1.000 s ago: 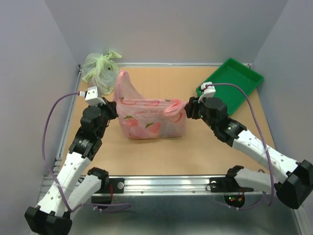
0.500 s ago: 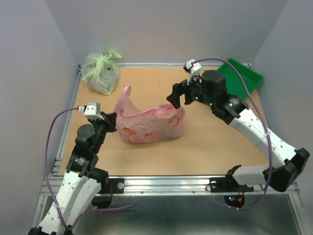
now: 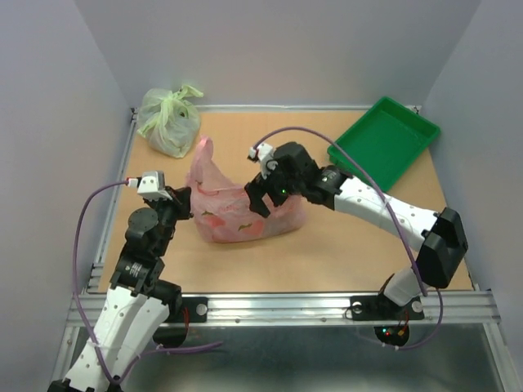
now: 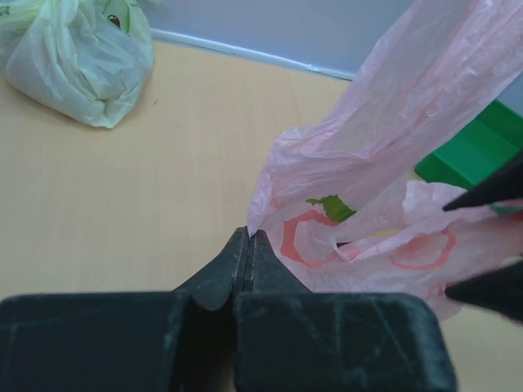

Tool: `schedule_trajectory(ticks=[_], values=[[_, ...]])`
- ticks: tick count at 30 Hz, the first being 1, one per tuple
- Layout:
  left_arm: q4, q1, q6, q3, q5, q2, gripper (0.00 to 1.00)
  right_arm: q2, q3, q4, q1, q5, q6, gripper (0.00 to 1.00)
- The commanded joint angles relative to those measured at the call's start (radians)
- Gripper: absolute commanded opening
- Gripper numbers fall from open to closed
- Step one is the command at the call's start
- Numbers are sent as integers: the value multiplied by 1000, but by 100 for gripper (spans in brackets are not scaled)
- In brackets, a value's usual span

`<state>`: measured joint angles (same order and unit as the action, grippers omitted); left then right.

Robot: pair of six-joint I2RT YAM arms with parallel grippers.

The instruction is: Untie the knot of the plastic bag and take out the fruit

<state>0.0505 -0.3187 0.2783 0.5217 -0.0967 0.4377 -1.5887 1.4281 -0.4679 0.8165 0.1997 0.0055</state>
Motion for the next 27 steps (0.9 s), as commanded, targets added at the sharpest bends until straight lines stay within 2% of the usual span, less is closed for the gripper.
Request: schedule_trajectory(ticks=[1,6,8,9,12,13,16,22,27], values=[[-17,1,22,6,-72,18,0,88,-170,-18,122,-63,-48,99],[8,1,79,17,-80,56,1,167,-355,32,173,-79,-7,99],[8,1,126,23,-49,50,11,190,-418,72,176,-91,30,99],[11,1,174,24,-37,46,28,194,-431,89,176,-97,46,99],[44,1,229,60,20,18,53,194,-442,141,177,-108,85,99],[76,1,261,73,40,12,65,193,-436,155,176,-106,94,99],[139,1,282,121,66,-13,74,179,-405,205,176,-126,125,100],[225,1,210,191,66,31,78,122,-273,215,171,-347,125,100],[298,1,203,218,55,73,78,59,-146,204,147,-336,67,100]])
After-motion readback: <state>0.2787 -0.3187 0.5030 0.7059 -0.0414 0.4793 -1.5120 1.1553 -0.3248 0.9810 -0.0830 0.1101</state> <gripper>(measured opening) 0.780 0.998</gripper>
